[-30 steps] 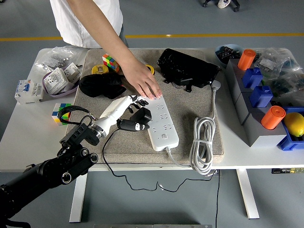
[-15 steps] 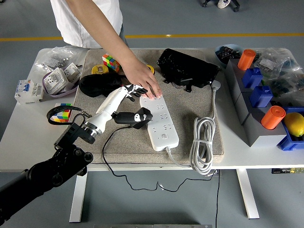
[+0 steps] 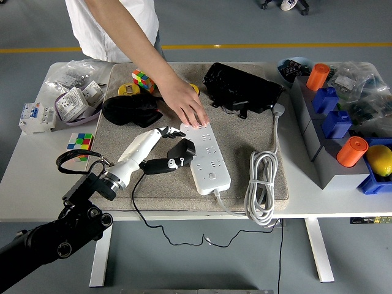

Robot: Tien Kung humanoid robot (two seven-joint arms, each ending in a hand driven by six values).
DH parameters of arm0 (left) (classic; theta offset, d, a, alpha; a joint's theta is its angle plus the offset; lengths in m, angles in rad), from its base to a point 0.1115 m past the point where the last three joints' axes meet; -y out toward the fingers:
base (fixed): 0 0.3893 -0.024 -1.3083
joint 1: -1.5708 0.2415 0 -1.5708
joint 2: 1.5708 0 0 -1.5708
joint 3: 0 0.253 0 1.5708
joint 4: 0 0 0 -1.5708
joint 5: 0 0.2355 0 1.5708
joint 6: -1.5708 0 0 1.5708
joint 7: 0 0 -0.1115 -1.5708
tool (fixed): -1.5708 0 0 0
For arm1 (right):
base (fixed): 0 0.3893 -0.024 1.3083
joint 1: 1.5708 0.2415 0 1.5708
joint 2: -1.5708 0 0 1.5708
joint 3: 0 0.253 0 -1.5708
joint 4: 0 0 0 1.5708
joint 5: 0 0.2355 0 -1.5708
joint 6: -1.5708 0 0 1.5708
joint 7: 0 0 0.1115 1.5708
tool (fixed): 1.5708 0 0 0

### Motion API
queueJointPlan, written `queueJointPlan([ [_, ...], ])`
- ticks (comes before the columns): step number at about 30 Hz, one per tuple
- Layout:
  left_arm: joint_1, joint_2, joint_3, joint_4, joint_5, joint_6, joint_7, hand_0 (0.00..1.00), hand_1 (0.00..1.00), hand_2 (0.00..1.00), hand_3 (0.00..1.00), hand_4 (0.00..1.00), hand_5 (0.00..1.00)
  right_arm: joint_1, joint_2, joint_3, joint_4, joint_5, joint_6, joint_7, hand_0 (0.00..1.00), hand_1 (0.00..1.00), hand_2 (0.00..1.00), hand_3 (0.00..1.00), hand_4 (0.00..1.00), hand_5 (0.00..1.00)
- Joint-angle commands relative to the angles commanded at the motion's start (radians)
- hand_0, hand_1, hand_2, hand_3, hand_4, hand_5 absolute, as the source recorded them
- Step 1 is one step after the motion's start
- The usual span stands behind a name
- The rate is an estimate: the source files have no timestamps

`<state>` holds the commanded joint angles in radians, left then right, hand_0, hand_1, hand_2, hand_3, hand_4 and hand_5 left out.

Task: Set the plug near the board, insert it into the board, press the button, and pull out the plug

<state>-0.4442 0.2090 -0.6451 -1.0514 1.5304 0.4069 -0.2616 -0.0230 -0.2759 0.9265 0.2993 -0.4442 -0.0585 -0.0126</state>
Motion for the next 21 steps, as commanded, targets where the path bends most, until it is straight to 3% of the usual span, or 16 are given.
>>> queueJointPlan([
  [21, -0.010, -0.003, 0.030, 0.016, 0.010, -0.007, 0.020, 0.701, 0.750, 0.761, 0.716, 0.860, 0.612, -0.002, 0.002, -0.003, 0.001, 0.000, 0.000, 0.001, 0.676, 0.690, 0.686, 0.593, 0.998, 0.578],
])
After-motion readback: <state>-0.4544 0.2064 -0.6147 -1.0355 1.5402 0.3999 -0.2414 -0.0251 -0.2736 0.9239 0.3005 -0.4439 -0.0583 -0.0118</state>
